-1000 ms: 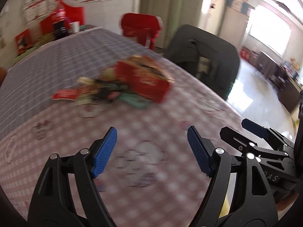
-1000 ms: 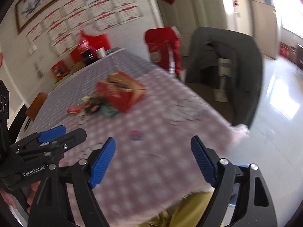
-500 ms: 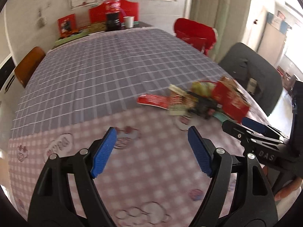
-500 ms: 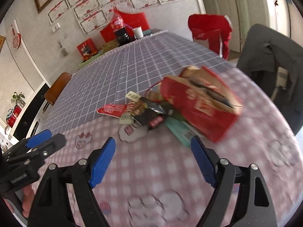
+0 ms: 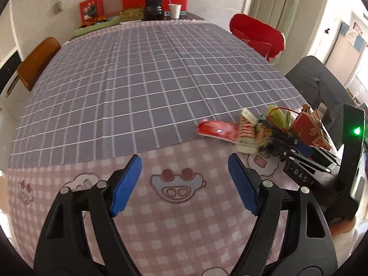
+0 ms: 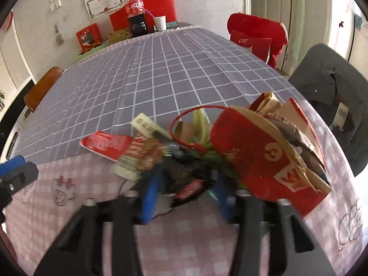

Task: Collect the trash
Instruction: 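Grasp the red wrapper with the left tool while the right tool grasps the dark snack packet, then carry the red wrapper and dark packet over the blue wastebasket and open both tools, then move both open tools back to the remaining trash on the table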

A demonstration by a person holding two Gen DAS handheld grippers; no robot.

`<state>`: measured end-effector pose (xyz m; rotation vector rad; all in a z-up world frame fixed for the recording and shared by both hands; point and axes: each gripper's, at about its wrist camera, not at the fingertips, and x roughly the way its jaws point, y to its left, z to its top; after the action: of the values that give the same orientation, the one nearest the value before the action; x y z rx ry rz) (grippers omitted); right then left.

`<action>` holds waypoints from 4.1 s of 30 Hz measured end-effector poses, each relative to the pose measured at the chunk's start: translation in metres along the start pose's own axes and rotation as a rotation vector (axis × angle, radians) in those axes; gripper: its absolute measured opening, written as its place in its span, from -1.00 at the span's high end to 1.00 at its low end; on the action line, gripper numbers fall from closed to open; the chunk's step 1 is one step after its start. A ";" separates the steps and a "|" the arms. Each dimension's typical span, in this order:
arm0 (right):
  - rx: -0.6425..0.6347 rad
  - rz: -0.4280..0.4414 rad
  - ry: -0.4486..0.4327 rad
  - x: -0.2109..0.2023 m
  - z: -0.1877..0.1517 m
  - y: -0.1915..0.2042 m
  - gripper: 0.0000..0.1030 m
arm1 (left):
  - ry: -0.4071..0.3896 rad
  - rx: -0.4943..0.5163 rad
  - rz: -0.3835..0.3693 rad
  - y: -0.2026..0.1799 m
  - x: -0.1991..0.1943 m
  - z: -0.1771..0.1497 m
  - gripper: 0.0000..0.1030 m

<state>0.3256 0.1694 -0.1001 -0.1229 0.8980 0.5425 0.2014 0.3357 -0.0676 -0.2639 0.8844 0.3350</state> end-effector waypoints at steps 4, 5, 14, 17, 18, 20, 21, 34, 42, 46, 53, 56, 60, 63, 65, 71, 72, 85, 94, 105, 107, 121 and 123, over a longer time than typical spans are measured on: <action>0.023 0.094 -0.044 -0.007 0.001 -0.009 0.82 | 0.022 -0.003 -0.032 -0.006 0.017 0.011 -0.52; 0.036 0.114 -0.054 -0.011 0.001 -0.011 0.83 | 0.031 -0.002 -0.045 -0.009 0.023 0.014 -0.52; 0.068 0.164 -0.187 -0.067 0.022 -0.031 0.90 | 0.138 -0.093 -0.056 -0.007 0.083 0.035 -0.52; 0.062 0.142 -0.224 -0.079 0.030 -0.039 0.90 | 0.132 -0.100 -0.023 -0.008 0.096 0.038 -0.50; 0.064 0.130 -0.230 -0.082 0.032 -0.042 0.90 | 0.114 -0.095 -0.013 -0.009 0.097 0.039 -0.38; 0.075 0.125 -0.235 -0.085 0.034 -0.050 0.90 | 0.092 -0.113 -0.025 -0.008 0.099 0.041 0.34; 0.078 0.121 -0.238 -0.086 0.034 -0.052 0.90 | 0.090 -0.126 -0.042 -0.007 0.100 0.042 0.36; 0.146 0.101 -0.254 -0.109 0.016 -0.089 0.90 | -0.075 -0.085 0.007 -0.010 0.033 0.042 0.63; 0.186 0.106 -0.344 -0.151 0.004 -0.106 0.90 | -0.181 0.010 -0.033 -0.057 -0.020 0.041 0.63; 0.218 0.094 -0.384 -0.173 -0.005 -0.123 0.90 | -0.211 0.046 -0.063 -0.087 -0.033 0.041 0.63; 0.271 0.020 -0.424 -0.210 -0.032 -0.164 0.90 | -0.220 0.152 -0.146 -0.149 -0.045 0.024 0.63; 0.306 -0.012 -0.431 -0.221 -0.045 -0.185 0.90 | -0.206 0.192 -0.184 -0.179 -0.046 0.016 0.63; 0.352 -0.077 -0.439 -0.239 -0.070 -0.217 0.90 | -0.200 0.264 -0.234 -0.225 -0.048 0.002 0.63; 0.398 -0.123 -0.442 -0.252 -0.090 -0.243 0.90 | -0.187 0.312 -0.278 -0.263 -0.050 -0.009 0.63; 0.425 -0.159 -0.445 -0.262 -0.105 -0.260 0.90 | -0.175 0.344 -0.307 -0.286 -0.050 -0.018 0.63; 0.481 -0.248 -0.423 -0.282 -0.146 -0.300 0.90 | -0.124 0.440 -0.393 -0.355 -0.046 -0.051 0.63; 0.495 -0.265 -0.416 -0.285 -0.154 -0.309 0.90 | -0.112 0.455 -0.402 -0.366 -0.044 -0.058 0.63; 0.680 -0.397 -0.305 -0.296 -0.257 -0.382 0.90 | 0.047 0.679 -0.491 -0.493 -0.018 -0.144 0.63; 0.785 -0.429 -0.235 -0.291 -0.313 -0.404 0.90 | 0.171 0.803 -0.466 -0.551 0.014 -0.202 -0.35; 0.869 -0.416 -0.157 -0.265 -0.320 -0.423 -0.15 | 0.157 0.824 -0.415 -0.531 0.017 -0.203 -0.36; 0.917 -0.405 -0.161 -0.263 -0.318 -0.429 -0.70 | 0.159 0.819 -0.417 -0.527 0.016 -0.201 -0.36; 0.838 -0.436 -0.129 -0.262 -0.305 -0.416 -0.70 | 0.141 0.781 -0.445 -0.510 0.006 -0.188 -0.36; 0.832 -0.450 -0.131 -0.266 -0.303 -0.415 -0.70 | 0.135 0.768 -0.451 -0.506 0.004 -0.184 -0.36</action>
<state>0.1845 -0.3902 -0.1348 0.4541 0.8710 -0.2607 0.2708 -0.1931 -0.1383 0.2328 0.9948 -0.4493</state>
